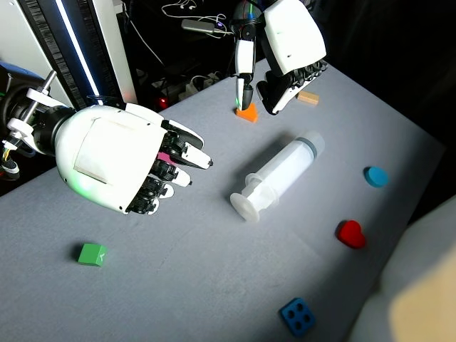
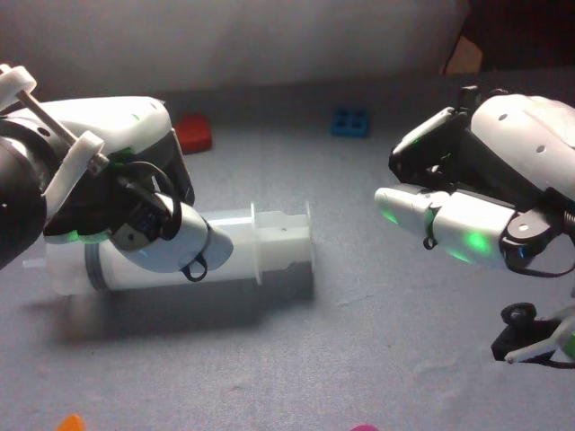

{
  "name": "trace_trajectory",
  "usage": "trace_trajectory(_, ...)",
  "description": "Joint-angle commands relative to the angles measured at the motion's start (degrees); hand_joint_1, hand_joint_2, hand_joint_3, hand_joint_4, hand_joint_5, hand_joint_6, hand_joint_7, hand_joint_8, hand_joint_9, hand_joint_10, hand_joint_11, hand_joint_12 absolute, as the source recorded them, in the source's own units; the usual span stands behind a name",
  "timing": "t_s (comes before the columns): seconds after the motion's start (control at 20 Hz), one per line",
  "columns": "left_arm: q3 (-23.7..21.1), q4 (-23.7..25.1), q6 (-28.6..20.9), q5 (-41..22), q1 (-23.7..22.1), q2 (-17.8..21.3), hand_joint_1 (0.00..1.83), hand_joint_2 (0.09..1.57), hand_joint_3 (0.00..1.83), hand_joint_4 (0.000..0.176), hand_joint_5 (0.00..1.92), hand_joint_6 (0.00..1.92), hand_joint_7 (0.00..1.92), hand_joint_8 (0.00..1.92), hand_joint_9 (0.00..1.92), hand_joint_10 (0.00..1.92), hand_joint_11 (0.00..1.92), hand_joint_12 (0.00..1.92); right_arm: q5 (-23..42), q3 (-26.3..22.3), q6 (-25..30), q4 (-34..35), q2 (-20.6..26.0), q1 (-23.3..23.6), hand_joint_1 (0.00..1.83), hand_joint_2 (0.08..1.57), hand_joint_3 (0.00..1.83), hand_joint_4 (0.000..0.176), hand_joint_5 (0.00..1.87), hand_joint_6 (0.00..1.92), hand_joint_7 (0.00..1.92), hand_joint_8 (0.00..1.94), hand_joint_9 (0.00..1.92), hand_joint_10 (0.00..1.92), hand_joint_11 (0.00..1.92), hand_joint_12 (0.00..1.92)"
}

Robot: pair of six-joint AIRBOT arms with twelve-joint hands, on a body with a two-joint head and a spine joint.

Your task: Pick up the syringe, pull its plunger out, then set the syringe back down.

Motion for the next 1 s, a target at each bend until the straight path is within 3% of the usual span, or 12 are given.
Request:
trace_trajectory(0.0,-0.1,4.0,0.5,0.5,-0.3,-0.1,0.21,0.95,0.11,0.0,0.0,0.0,0.0,0.0,0.0,0.0,0.0,0.02,5.1,-0.2,0.3,-3.0,-0.1,0.3,0.12,0.77,0.14,0.0,0.0,0.0,0.0,0.0,0.0,0.0,0.0,0.24)
trace_trajectory(0.1,-0.1,5.0,0.6,0.6,-0.3,-0.1,0.21,0.95,0.11,0.0,0.0,0.0,0.0,0.0,0.0,0.0,0.0,0.02,5.1,-0.2,0.2,-3.1,-0.1,0.3,0.12,0.77,0.14,0.0,0.0,0.0,0.0,0.0,0.0,0.0,0.0,0.24)
trace_trajectory(0.2,-0.1,5.0,0.9,0.6,-0.3,-0.1,0.21,1.0,0.02,0.0,0.0,0.0,0.0,0.0,0.0,0.0,0.0,0.0,5.1,-0.2,0.1,-3.1,-0.1,0.2,0.13,0.82,0.02,0.0,0.0,0.0,0.0,0.0,0.0,0.0,0.0,0.23)
trace_trajectory(0.6,-0.2,6.3,1.8,0.2,1.2,-0.3,0.21,1.01,0.01,0.0,0.0,0.0,0.0,0.0,0.0,0.0,0.0,0.0,5.1,-0.2,0.0,-3.1,-0.1,0.1,0.17,0.83,0.01,0.0,0.0,0.0,0.0,0.0,0.0,0.0,0.0,0.15)
trace_trajectory(0.9,1.0,9.2,-1.3,0.3,4.7,-2.5,0.59,1.03,0.01,0.0,0.0,0.0,0.0,0.0,0.0,0.0,0.0,0.0,5.0,-0.2,0.0,-3.1,-0.1,0.0,0.18,0.83,0.0,0.0,0.0,0.0,0.0,0.0,0.0,0.0,0.0,0.14)
trace_trajectory(0.95,1.3,9.2,-1.3,0.3,4.8,-2.9,0.73,1.02,0.0,0.0,0.0,0.0,0.0,0.0,0.0,0.0,0.0,0.0,5.0,-0.2,0.0,-3.1,-0.1,0.0,0.18,0.83,0.01,0.0,0.0,0.0,0.0,0.0,0.0,0.0,0.0,0.14)
